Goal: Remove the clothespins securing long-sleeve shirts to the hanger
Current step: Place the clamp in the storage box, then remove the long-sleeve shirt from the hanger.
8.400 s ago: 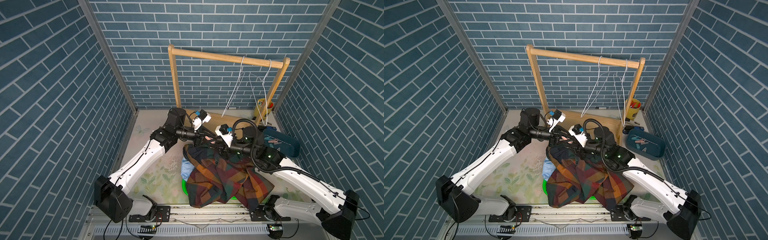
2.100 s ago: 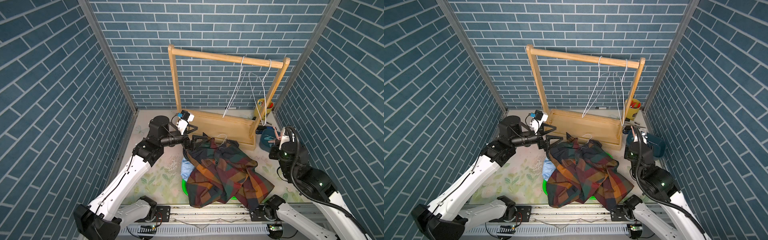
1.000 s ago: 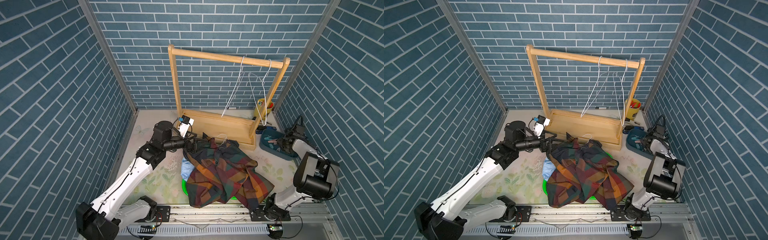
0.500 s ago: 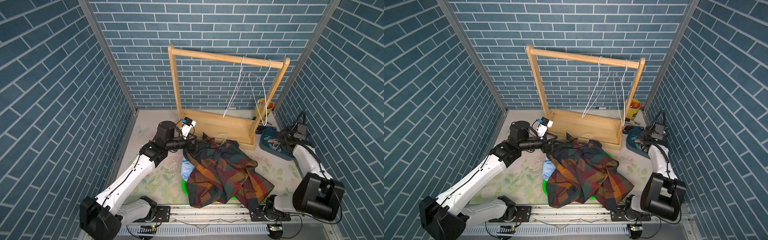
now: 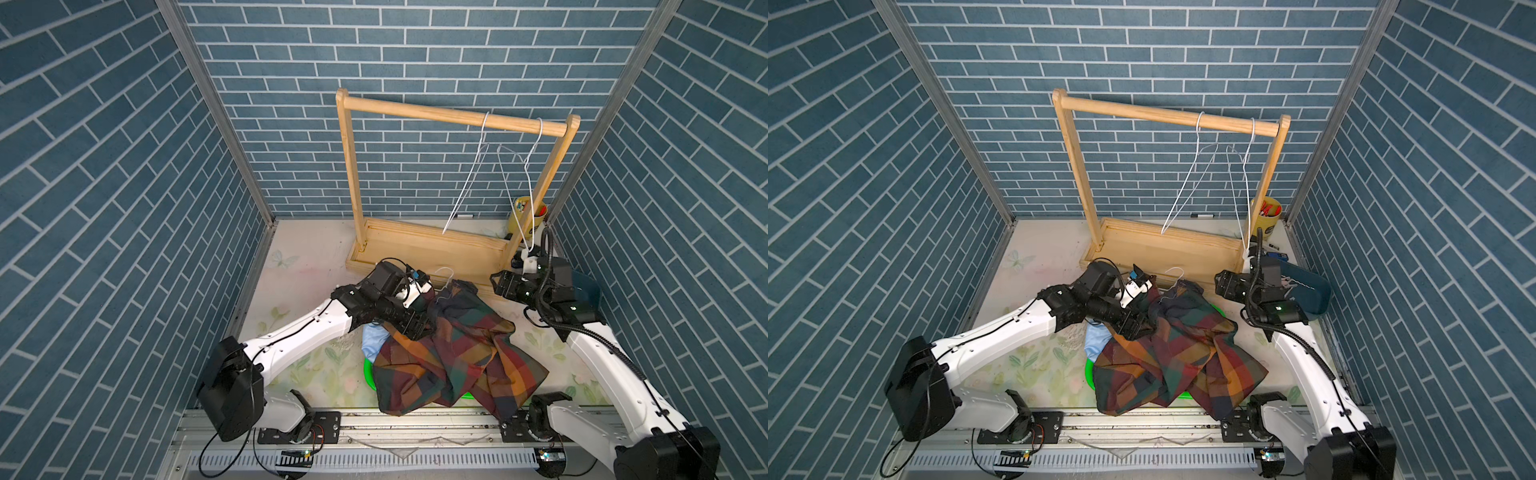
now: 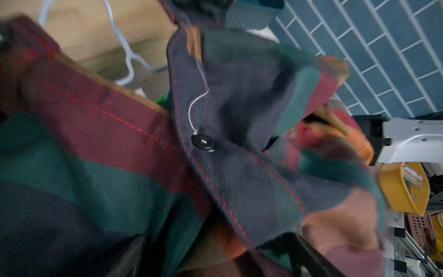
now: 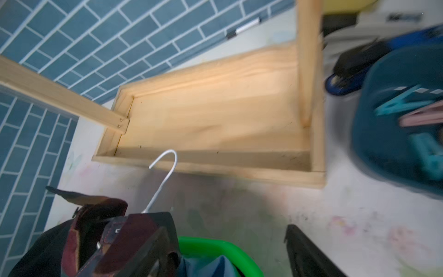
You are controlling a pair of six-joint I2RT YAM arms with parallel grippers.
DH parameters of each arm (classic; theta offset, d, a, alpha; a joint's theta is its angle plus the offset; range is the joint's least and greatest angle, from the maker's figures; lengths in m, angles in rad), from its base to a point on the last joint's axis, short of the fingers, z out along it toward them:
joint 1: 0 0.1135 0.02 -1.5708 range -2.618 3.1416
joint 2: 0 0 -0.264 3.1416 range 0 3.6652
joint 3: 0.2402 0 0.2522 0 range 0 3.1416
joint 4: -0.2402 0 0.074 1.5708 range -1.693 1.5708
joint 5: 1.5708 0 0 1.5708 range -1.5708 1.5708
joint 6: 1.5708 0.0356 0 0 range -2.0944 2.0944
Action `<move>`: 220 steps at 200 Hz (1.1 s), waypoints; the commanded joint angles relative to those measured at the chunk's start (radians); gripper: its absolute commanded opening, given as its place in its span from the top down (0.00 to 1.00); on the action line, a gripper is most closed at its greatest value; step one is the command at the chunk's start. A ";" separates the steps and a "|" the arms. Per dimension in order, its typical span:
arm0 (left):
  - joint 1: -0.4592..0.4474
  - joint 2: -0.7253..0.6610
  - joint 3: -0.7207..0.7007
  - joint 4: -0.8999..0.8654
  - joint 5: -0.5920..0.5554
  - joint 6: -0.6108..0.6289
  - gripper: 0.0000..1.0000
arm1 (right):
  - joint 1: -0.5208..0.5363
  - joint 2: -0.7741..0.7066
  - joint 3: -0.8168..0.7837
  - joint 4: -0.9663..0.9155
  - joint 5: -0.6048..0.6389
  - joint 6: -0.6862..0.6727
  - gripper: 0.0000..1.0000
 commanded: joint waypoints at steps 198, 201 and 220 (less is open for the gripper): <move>-0.147 0.171 -0.224 0.122 -0.137 -0.206 0.06 | 0.208 0.302 0.061 0.356 -0.438 -0.079 0.23; -0.147 0.173 -0.228 0.126 -0.137 -0.209 0.06 | 0.214 0.309 0.064 0.352 -0.435 -0.083 0.24; -0.147 0.196 -0.259 0.179 -0.132 -0.239 0.06 | 0.237 0.343 0.082 0.350 -0.416 -0.086 0.27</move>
